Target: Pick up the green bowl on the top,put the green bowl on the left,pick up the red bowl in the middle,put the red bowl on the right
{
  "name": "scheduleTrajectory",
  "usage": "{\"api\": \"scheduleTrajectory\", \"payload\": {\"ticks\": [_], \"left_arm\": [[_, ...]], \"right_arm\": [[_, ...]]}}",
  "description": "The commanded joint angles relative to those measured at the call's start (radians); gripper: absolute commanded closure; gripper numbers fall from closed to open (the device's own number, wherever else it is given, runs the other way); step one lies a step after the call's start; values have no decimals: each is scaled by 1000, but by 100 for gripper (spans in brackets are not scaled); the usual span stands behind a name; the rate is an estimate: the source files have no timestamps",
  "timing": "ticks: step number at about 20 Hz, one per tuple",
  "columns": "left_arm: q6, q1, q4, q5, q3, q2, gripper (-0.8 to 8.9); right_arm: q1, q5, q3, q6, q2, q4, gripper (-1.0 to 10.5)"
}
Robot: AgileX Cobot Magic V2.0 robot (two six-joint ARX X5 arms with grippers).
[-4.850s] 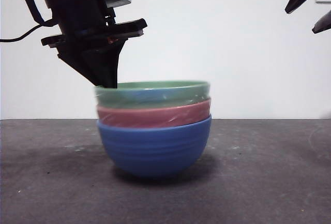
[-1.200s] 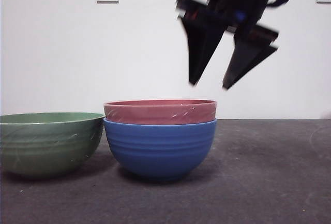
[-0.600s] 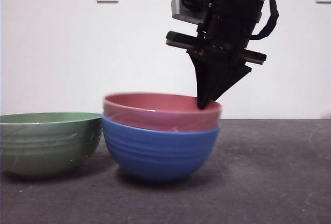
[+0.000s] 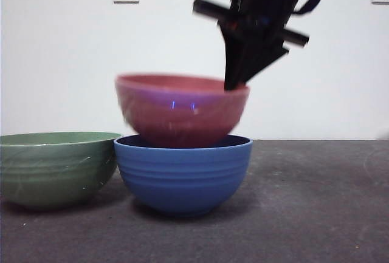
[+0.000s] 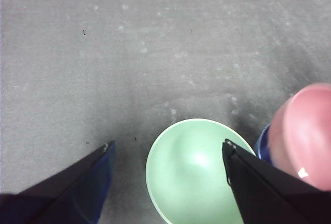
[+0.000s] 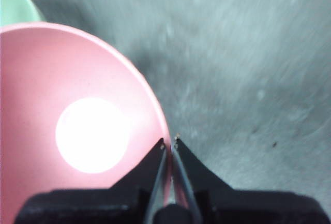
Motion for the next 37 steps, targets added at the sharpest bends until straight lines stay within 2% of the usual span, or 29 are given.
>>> {"api": "scheduleTrajectory", "payload": {"ticks": [1, 3, 7, 10, 12, 15, 18, 20, 28, 32, 37], "left_arm": [[-10, 0, 0, 3, 1, -2, 468], [-10, 0, 7, 3, 1, -2, 468], [-10, 0, 22, 3, 1, -2, 468], [-10, 0, 22, 3, 1, -2, 468], [-10, 0, 22, 3, 1, -2, 468], [-10, 0, 22, 3, 1, -2, 468], [-10, 0, 21, 3, 1, -2, 468], [-10, 0, 21, 3, 1, -2, 468], [-10, 0, 7, 4, 1, -2, 468], [-10, 0, 6, 4, 1, -2, 468], [-10, 0, 11, 4, 1, -2, 468]], "right_arm": [[-6, 7, 9, 1, -72, -19, 957], [-23, 35, 9, 1, -154, -90, 957], [-109, 238, 9, 2, -317, -325, 957], [-226, 257, 2, 42, -380, -472, 957], [-286, 256, -47, 52, -409, -484, 957], [-322, 176, -178, 61, -417, -386, 957], [-335, 75, -326, 64, -397, -133, 957], [-341, 26, -360, 80, -338, -33, 955], [-347, 18, -360, 80, -133, 54, 937], [-347, 21, -358, 80, -137, 62, 683], [-343, 1, -345, 80, -270, 126, 662]]}}
